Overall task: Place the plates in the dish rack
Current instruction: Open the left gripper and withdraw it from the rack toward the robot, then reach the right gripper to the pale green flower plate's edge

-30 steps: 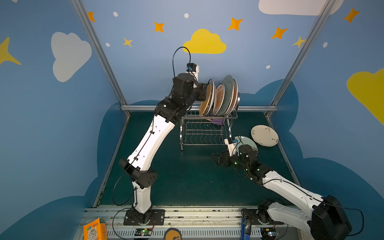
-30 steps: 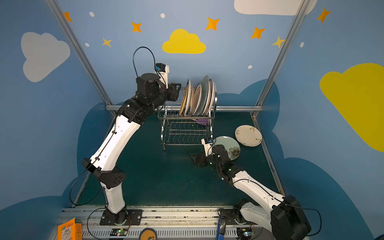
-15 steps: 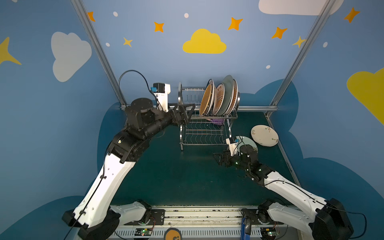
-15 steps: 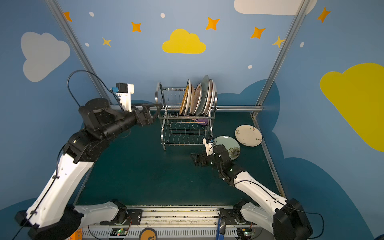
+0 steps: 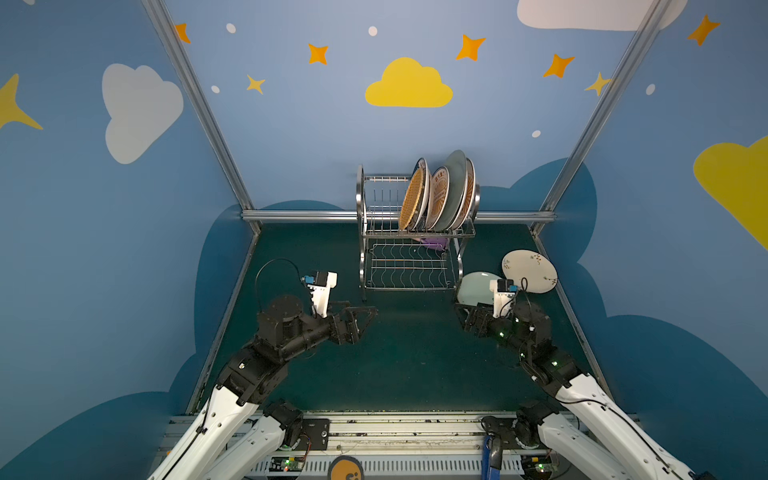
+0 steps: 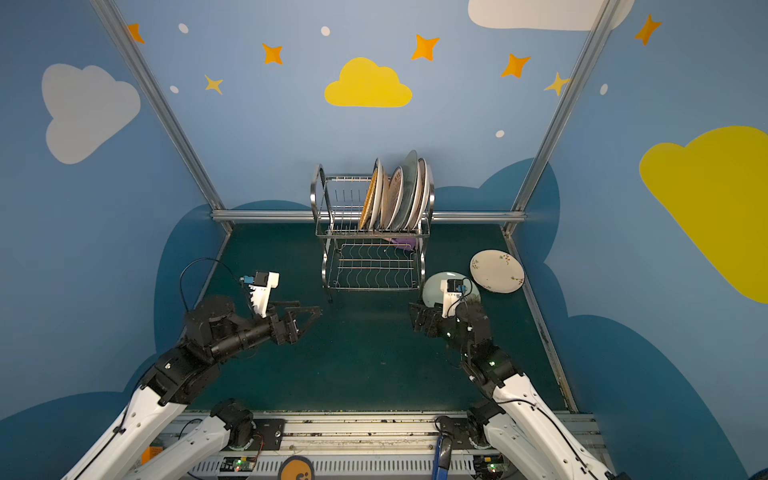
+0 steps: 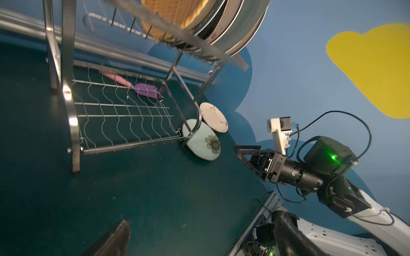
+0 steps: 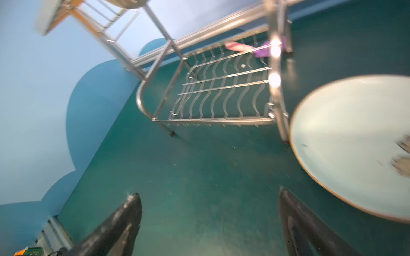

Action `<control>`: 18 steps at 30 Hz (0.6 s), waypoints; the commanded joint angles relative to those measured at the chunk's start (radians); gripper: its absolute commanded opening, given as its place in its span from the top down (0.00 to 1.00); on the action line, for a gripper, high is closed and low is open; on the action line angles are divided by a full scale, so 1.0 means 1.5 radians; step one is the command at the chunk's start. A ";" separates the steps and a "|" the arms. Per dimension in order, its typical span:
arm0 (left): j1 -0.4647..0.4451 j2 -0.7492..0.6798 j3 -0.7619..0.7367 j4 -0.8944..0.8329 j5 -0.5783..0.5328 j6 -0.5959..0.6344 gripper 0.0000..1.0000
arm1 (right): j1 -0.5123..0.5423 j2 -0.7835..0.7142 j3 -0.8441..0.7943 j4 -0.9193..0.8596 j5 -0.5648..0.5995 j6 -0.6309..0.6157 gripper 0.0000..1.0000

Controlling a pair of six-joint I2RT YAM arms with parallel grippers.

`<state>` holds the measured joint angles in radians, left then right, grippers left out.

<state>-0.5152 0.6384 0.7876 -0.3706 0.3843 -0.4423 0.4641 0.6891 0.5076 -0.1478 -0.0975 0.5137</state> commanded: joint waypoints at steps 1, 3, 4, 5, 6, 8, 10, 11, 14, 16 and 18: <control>0.002 -0.038 -0.031 0.014 0.000 -0.034 0.00 | -0.037 -0.031 -0.017 -0.086 -0.019 0.030 0.06; 0.002 -0.064 -0.066 0.011 -0.008 -0.047 0.00 | -0.062 -0.037 -0.019 -0.111 -0.027 0.035 0.06; 0.002 -0.075 -0.081 0.007 -0.011 -0.054 0.00 | -0.076 -0.037 -0.019 -0.118 -0.033 0.038 0.06; 0.002 -0.082 -0.086 -0.002 -0.008 -0.057 0.00 | -0.088 -0.035 -0.019 -0.121 -0.037 0.042 0.06; 0.002 -0.091 -0.086 -0.013 -0.004 -0.057 0.00 | -0.104 -0.031 -0.020 -0.123 -0.044 0.047 0.06; 0.002 -0.110 -0.089 -0.028 0.010 -0.055 0.00 | -0.131 -0.018 -0.020 -0.122 -0.060 0.057 0.06; 0.002 -0.131 -0.097 -0.038 0.013 -0.050 0.00 | -0.158 -0.003 -0.024 -0.116 -0.066 0.063 0.06; 0.002 -0.140 -0.102 -0.041 0.011 -0.050 0.00 | -0.170 0.002 -0.024 -0.113 -0.067 0.065 0.06; 0.002 -0.151 -0.098 -0.063 0.002 -0.044 0.00 | -0.217 0.019 -0.033 -0.096 -0.085 0.068 0.06; 0.001 -0.159 -0.095 -0.082 -0.012 -0.041 0.00 | -0.264 0.039 -0.035 -0.088 -0.109 0.070 0.06; -0.001 -0.177 -0.096 -0.092 -0.018 -0.042 0.00 | -0.312 0.058 -0.038 -0.082 -0.139 0.075 0.06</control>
<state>-0.5152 0.4030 0.6403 -0.4644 0.3752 -0.5125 0.0620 0.7494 0.4648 -0.2966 -0.2352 0.6086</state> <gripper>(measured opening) 0.996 0.939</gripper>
